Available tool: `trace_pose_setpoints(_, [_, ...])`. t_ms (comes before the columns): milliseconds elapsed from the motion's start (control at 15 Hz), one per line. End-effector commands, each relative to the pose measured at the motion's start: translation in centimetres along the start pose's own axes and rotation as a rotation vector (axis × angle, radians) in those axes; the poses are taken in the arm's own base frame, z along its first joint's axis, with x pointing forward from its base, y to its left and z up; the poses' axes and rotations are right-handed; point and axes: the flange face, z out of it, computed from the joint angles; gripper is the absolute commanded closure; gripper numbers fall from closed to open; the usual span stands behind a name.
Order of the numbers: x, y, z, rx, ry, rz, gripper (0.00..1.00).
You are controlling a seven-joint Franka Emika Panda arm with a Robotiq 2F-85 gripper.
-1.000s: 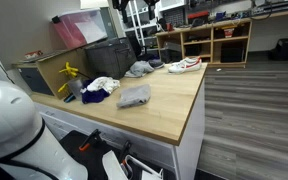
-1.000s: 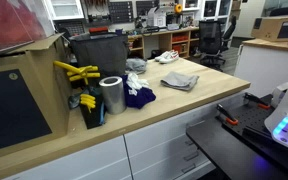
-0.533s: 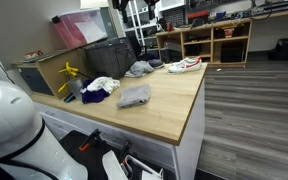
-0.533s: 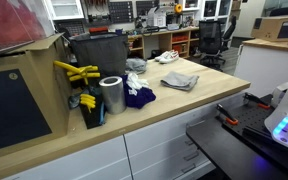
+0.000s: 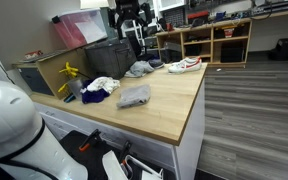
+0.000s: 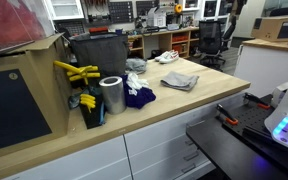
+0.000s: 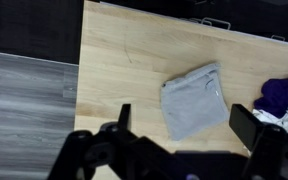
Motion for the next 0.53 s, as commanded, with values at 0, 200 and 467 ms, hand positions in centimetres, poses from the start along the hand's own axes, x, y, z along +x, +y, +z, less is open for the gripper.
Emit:
trace_pose_setpoints(0, [-0.1, -2.4, 3.8, -0.004, 0.010, 0.015, 0.00])
trace_pose_setpoints(200, [0.2, -3.8, 7.1, -0.008, 0.006, 0.016, 0.00])
trace_pose_setpoints(467, [0.5, -5.2, 11.5, -0.011, 0.006, 0.022, 0.00])
